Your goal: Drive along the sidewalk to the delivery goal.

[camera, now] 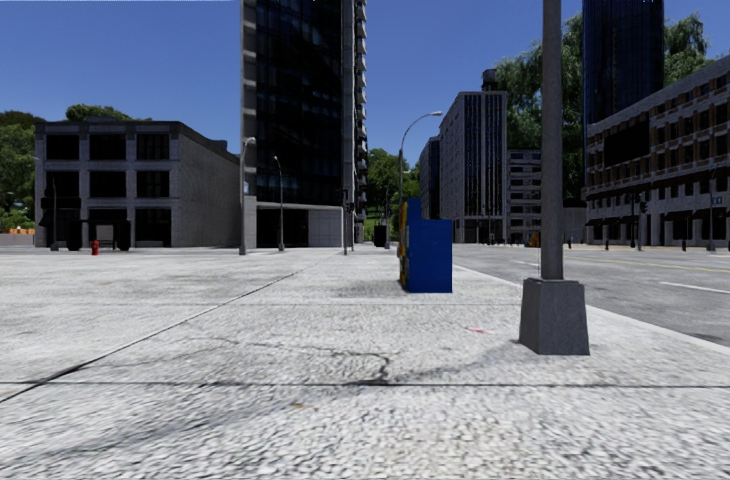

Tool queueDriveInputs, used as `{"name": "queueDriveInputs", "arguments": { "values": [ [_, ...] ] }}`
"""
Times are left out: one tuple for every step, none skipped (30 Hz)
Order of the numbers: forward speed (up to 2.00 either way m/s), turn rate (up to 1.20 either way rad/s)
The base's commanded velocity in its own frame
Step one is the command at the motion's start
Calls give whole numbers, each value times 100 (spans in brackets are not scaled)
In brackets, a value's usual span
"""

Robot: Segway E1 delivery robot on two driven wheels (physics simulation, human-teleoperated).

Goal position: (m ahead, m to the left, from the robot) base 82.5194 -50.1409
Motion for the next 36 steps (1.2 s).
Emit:
{"name": "queueDriveInputs", "arguments": {
  "values": [
    [200,29],
    [200,29],
    [200,31],
    [200,31],
    [200,31],
    [200,31],
    [200,31],
    [200,31],
    [200,31],
    [200,31],
    [200,31],
    [200,31],
    [200,31],
    [200,31],
    [200,31],
    [200,31],
    [200,31],
    [200,31],
    [200,31],
    [200,31],
    [200,31],
    [200,31],
    [200,31],
    [200,31],
    [200,31],
    [200,31],
    [200,27],
    [200,23],
    [200,22],
    [200,22],
    [200,21],
    [200,21],
    [200,21],
    [200,21],
    [200,21],
    [200,14]
  ]
}}
